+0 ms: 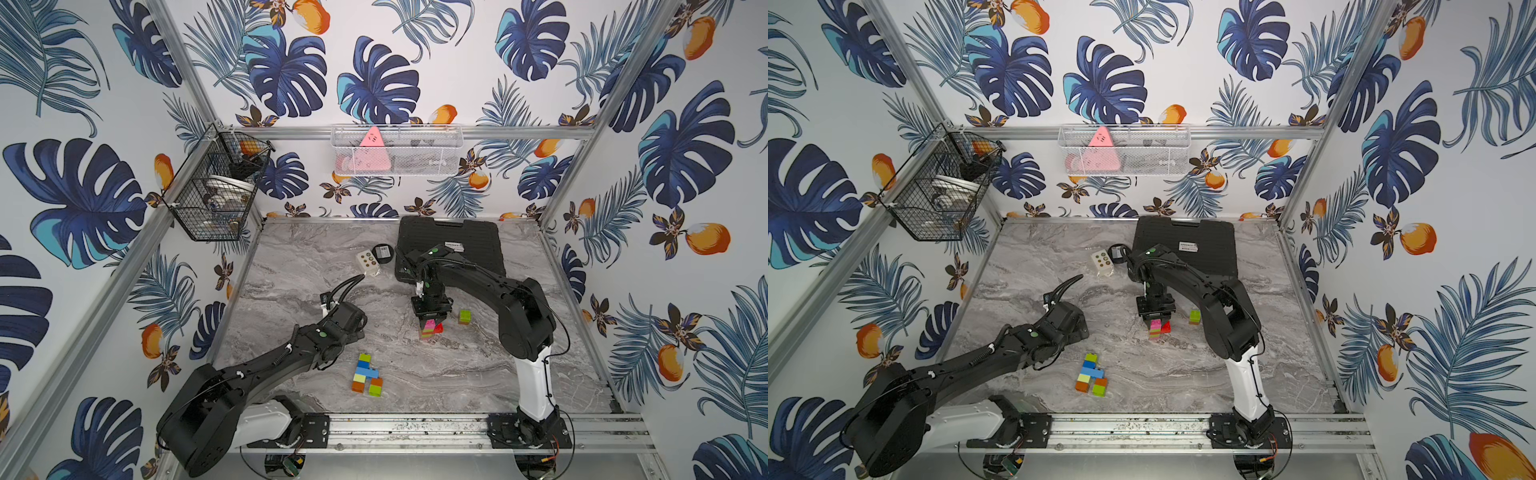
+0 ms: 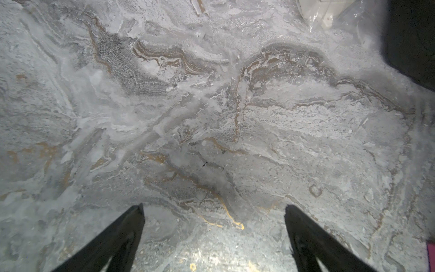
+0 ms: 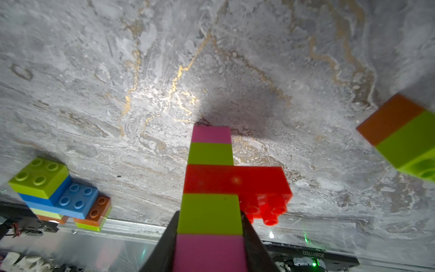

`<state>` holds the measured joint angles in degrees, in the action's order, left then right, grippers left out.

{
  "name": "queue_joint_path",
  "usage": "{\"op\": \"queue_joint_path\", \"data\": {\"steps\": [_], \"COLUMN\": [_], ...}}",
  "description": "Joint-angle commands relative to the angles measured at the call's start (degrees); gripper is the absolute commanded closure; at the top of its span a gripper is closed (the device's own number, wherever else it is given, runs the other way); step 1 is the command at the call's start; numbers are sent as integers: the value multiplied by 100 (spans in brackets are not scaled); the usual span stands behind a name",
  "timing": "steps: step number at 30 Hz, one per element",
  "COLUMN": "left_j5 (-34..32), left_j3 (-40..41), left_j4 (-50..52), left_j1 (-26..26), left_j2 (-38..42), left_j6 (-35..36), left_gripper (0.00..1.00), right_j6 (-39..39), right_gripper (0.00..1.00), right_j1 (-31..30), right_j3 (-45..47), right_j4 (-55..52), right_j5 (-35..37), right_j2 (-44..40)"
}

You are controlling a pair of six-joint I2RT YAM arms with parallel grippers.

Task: Assemble the letter h with lego
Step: Assemble the lego brick with the lego brick.

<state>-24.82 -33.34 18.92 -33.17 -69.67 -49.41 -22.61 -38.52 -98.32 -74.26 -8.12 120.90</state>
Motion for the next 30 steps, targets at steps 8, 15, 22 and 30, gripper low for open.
{"op": "queue_joint_path", "data": {"steps": [8,15,22,30], "left_j5": [-4,-5,10,-3], "left_j3": [-36,-32,4,-4], "left_j4": [-15,6,-18,-3], "left_j1": [12,12,12,12], "left_j2": [41,92,155,155], "left_j6": [-43,-47,-59,-51], "left_gripper": [2,2,2,2], "right_j6": [-347,-695,-865,-953], "right_gripper": [78,79,76,68], "right_j1": [108,-3,-89,-84], "right_j3": [141,70,-36,-230], "right_j4": [618,615,582,423], "right_j5": [272,418,447,603], "right_j2": [452,874,1028,472]}}
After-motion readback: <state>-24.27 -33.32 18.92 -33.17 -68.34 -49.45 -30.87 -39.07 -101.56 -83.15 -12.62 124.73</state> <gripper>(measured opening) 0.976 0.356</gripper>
